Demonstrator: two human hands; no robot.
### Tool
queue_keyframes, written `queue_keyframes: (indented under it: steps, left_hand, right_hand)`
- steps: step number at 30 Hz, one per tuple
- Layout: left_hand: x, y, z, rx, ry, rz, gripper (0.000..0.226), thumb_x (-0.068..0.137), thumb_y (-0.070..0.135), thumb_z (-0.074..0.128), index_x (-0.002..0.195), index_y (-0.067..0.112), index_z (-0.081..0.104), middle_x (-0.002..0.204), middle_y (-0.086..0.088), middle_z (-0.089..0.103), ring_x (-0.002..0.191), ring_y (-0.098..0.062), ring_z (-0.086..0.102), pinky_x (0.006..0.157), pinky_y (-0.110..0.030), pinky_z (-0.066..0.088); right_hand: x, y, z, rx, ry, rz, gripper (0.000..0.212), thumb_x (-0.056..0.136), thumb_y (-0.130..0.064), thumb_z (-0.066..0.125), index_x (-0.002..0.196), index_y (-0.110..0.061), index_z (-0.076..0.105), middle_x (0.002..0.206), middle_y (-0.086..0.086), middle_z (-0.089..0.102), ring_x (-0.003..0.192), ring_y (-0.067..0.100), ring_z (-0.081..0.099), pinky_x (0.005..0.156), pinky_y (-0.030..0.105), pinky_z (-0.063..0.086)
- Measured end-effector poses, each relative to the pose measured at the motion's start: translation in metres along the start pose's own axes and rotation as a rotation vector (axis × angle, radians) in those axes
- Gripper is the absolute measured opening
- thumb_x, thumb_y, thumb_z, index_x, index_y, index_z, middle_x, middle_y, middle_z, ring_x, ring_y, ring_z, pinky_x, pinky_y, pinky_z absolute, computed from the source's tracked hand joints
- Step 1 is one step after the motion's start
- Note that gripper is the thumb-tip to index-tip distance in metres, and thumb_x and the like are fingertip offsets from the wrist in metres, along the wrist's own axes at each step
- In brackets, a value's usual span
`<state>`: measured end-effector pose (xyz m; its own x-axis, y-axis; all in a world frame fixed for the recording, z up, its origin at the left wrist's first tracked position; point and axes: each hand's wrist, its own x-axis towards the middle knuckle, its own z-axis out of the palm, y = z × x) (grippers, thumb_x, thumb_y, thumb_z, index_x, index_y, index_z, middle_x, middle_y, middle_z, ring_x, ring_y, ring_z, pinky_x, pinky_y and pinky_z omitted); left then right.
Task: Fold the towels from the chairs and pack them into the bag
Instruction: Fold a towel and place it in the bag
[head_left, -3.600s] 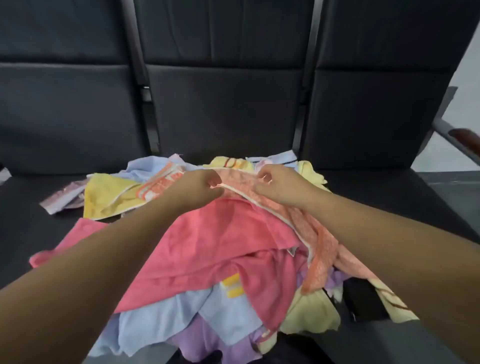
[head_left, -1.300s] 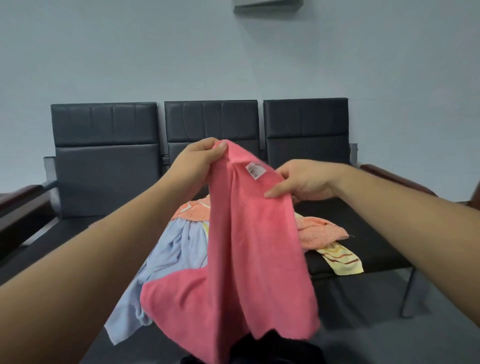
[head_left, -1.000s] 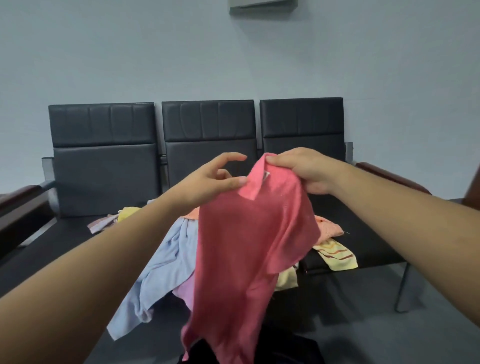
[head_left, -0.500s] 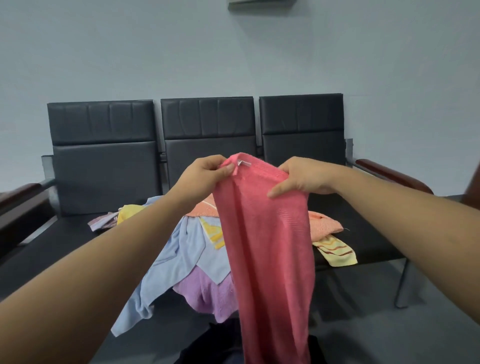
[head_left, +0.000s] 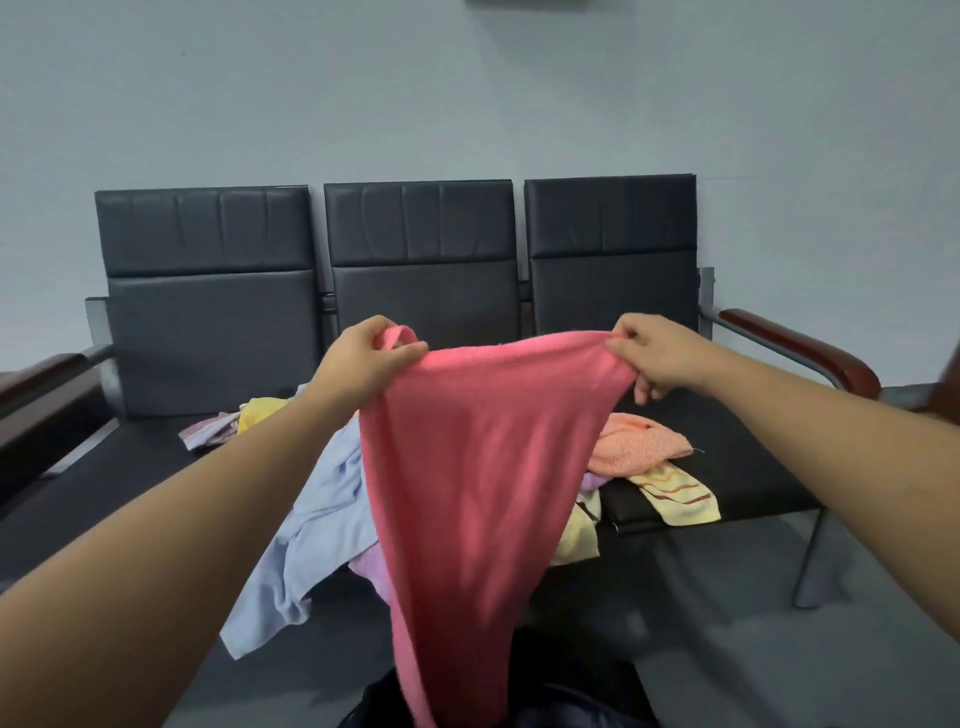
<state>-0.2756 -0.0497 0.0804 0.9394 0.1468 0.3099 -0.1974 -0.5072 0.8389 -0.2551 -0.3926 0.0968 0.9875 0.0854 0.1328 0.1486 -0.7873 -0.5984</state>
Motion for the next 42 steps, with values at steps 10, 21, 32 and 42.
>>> queue_keyframes:
  steps: [10,21,32,42]
  left_hand:
    - [0.004,-0.017,-0.030,0.546,-0.050,0.096,0.013,0.097,0.028,0.065,0.097,0.018,0.073,0.089,-0.001,0.072,0.076,-0.013,0.061,0.068,-0.028,0.045]
    - [-0.011,0.025,-0.008,-0.519,-0.495,-0.098,0.030,0.095,-0.012,0.043,0.104,0.000,0.070,0.075,-0.010,0.065,0.066,-0.016,0.063,0.064,-0.024,0.058]
    - [-0.016,0.044,0.016,0.046,-0.330,0.197,0.020,0.092,0.025,0.074,0.091,0.004,0.075,0.054,0.005,0.058,0.047,-0.008,0.049,0.048,-0.016,0.040]
    - [-0.010,0.006,-0.003,0.285,-0.637,-0.032,0.047,0.082,0.060,0.073,0.087,0.014,0.075,0.102,0.006,0.064,0.095,-0.012,0.061,0.099,-0.026,0.040]
  right_hand:
    - [0.006,0.001,-0.001,0.659,0.241,0.118,0.018,0.092,0.002,0.070,0.110,0.002,0.069,0.089,0.014,0.070,0.070,0.016,0.070,0.065,0.023,0.062]
    - [-0.001,-0.037,0.022,0.588,0.186,-0.026,0.021,0.097,0.010,0.054,0.099,-0.004,0.070,0.091,0.027,0.069,0.068,0.021,0.072,0.070,0.031,0.064]
    - [-0.031,-0.094,0.051,0.226,-0.070,-0.347,0.017,0.090,-0.024,0.079,0.096,-0.008,0.079,0.085,0.010,0.077,0.077,0.017,0.076,0.074,0.026,0.062]
    - [-0.020,-0.078,0.041,0.648,0.058,-0.170,0.012,0.097,-0.005,0.057,0.094,0.001,0.067,0.087,0.009,0.063,0.078,0.018,0.061,0.073,0.031,0.054]
